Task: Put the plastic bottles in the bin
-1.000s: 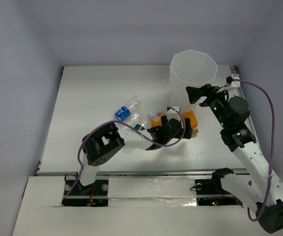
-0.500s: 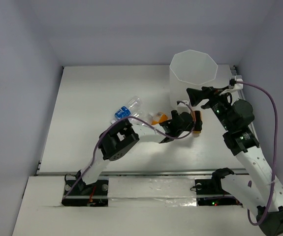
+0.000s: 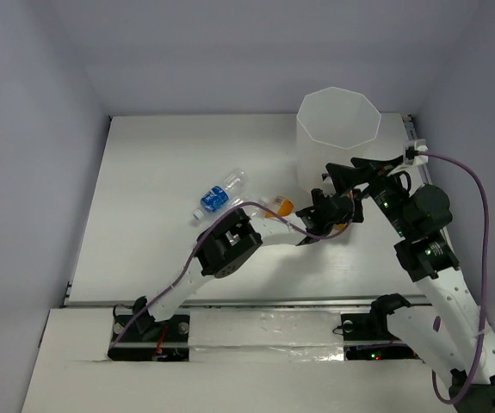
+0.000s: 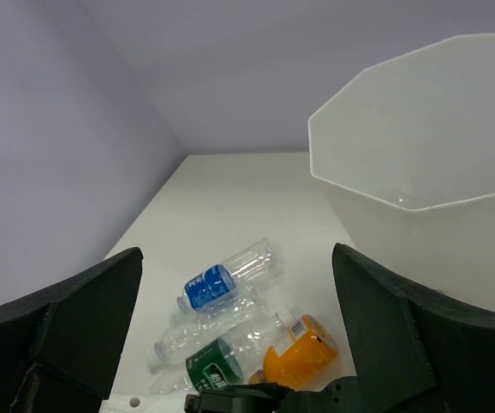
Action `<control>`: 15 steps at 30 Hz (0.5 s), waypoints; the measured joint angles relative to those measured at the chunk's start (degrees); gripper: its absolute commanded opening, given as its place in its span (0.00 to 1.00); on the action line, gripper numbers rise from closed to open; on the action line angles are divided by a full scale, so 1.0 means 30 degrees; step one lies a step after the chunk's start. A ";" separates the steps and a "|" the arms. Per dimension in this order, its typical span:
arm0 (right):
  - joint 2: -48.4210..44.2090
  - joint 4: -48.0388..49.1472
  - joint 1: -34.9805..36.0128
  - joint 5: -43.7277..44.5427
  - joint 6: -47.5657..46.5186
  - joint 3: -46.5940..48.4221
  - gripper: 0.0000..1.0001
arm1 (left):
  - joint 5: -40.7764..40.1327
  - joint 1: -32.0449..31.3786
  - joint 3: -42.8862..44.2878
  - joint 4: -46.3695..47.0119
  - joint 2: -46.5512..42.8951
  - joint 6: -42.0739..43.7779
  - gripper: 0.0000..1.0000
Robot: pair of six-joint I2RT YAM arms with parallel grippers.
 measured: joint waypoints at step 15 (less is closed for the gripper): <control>-0.0714 -0.0131 0.0000 -0.0146 0.0066 0.0000 0.95 | 0.0211 -0.0175 -0.2397 0.1756 -0.0736 0.0634 0.43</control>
